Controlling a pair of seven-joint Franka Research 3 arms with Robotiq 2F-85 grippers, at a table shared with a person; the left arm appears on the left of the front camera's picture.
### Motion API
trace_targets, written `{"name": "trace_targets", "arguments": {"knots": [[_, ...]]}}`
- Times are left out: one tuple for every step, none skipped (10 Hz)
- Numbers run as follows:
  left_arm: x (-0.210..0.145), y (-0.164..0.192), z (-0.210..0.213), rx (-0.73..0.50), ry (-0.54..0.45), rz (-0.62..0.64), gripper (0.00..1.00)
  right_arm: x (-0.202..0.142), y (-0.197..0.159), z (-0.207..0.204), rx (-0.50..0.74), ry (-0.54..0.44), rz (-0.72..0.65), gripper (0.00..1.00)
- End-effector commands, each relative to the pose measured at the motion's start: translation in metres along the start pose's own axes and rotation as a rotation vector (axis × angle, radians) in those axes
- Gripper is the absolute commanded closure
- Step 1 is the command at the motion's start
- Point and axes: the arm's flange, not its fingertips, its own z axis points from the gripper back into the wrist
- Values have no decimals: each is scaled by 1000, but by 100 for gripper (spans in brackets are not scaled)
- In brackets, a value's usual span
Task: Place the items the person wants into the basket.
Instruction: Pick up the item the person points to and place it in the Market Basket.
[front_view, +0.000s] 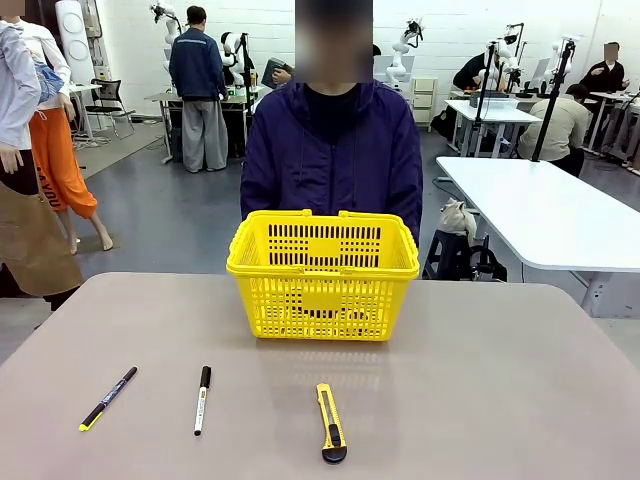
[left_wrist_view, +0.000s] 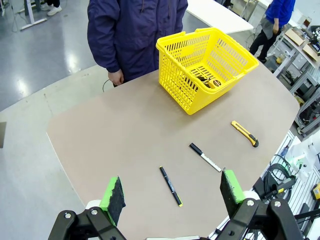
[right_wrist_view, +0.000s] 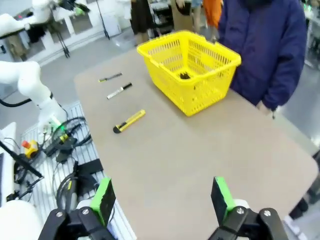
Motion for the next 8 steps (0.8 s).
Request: {"name": "trace_targets", "arguments": {"knots": [[-2,1,1,-9,-12,-14,0,17,12,-6,-2,56,-42,0],[-2,1,1,-9,-12,-14,0,19,11,-8,-4,61,-49,0],[-2,1,1,-9,-12,-14,0,21,11,-10,-5,75,-51,0],[-2,1,1,-9,-12,-14,0,17,8,-12,-14,72,-27,0],[-2,1,1,-9,-12,-14,0,17,8,-12,-14,72,-27,0],[-2,1,1,-9,-12,-14,0,17,8,-12,-14,72,-27,0],[-2,1,1,-9,-12,-14,0,17,8,-12,-14,72,-27,0],[-2,1,1,-9,-12,-14,0,17,8,-12,-14,72,-27,0]]}}
